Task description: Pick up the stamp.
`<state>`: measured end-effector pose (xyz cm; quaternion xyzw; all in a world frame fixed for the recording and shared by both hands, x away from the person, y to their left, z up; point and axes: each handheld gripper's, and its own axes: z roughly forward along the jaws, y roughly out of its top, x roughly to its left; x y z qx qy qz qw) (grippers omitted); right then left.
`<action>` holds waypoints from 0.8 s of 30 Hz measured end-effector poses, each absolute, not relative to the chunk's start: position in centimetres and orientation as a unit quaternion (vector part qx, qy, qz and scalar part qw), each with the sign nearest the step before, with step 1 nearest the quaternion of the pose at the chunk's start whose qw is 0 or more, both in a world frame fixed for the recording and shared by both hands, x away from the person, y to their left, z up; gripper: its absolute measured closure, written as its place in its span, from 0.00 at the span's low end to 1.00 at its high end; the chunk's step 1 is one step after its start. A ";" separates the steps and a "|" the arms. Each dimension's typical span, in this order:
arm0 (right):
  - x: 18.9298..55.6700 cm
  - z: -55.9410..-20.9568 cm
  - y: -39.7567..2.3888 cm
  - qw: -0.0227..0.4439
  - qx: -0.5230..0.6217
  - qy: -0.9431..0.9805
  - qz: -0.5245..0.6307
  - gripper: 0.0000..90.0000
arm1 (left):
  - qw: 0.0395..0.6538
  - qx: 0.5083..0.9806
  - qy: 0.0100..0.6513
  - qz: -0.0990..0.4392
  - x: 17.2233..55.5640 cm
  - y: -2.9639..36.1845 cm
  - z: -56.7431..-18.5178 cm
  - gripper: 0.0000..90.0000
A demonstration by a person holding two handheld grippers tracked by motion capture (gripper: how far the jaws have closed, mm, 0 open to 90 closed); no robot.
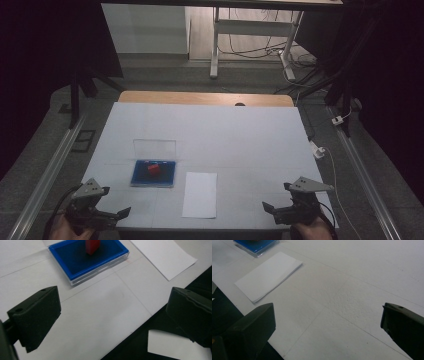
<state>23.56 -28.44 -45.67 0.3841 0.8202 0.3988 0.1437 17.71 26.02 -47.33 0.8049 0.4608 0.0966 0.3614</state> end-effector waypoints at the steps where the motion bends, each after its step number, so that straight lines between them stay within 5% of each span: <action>1: 23.6 -45.7 -28.4 0.143 0.384 0.820 0.399 0.00 | 0.363 0.806 0.457 0.093 17.8 26.0 -47.3 0.00; 24: 23.7 -45.7 -28.3 0.136 0.383 0.825 0.394 0.00 | 0.399 0.817 0.406 0.092 20.7 24.4 -47.4 0.00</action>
